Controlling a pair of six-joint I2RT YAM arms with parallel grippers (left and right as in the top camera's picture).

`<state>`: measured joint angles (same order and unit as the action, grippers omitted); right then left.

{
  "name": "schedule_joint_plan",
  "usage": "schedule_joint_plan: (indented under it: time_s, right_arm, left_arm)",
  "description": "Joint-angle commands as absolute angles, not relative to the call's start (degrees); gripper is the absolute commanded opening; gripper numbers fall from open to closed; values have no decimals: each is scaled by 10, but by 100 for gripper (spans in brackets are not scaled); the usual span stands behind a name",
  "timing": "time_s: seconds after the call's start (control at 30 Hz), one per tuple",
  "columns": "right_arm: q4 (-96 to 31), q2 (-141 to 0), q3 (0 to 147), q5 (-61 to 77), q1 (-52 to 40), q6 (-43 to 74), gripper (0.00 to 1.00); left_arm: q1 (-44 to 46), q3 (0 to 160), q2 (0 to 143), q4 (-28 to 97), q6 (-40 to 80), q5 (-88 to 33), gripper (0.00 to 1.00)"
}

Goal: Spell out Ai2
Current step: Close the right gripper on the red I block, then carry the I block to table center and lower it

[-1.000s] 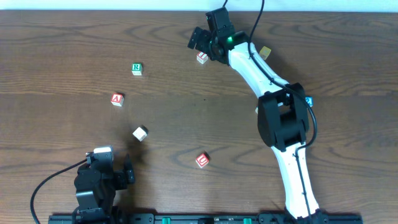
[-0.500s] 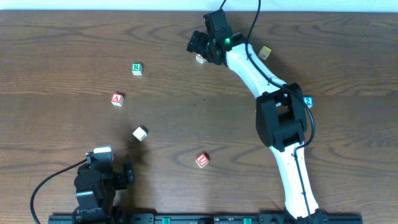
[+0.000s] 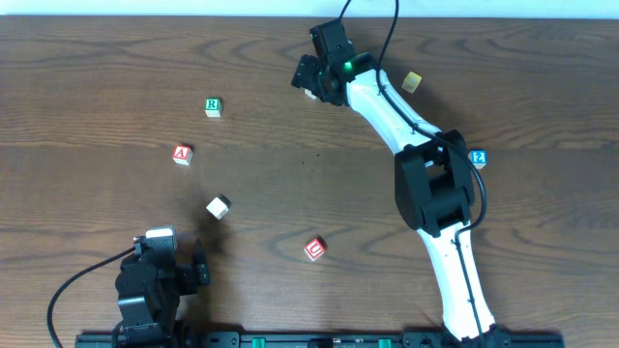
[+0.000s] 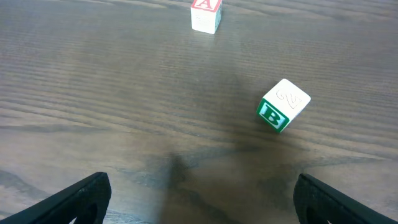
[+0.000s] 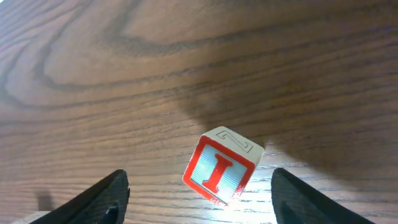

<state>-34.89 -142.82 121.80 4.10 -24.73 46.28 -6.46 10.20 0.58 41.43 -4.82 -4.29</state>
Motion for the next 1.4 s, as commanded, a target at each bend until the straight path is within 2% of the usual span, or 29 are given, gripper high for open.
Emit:
schedule_joint_plan:
  time_s: [0.0,0.23,0.5,0.8,1.0,1.37]
  right_arm:
    - [-350,-1442,1226,30,-252,471,72]
    - [-350,-1459,1226,30,-252,493,71]
    - [-343,-1460,1226,27,-251,493,56]
    - [-340,-1463,1226,19,-251,470,53]
    - [-341,-1463,1226,19,-251,455,43]
    - [-357,-1463,1226,19,-251,401,40]
  left_arm:
    - [-67,93,3,421,-56,-41,95]
    - [-67,93,3,421,-56,-41,95]
    - [-67,93,3,421,-56,-41,95]
    - [-67,93,3,421,-56,-41,95]
    - [-67,93,3,421,-56,-41,95]
    - [-67,93,3,421,-56,-41,95]
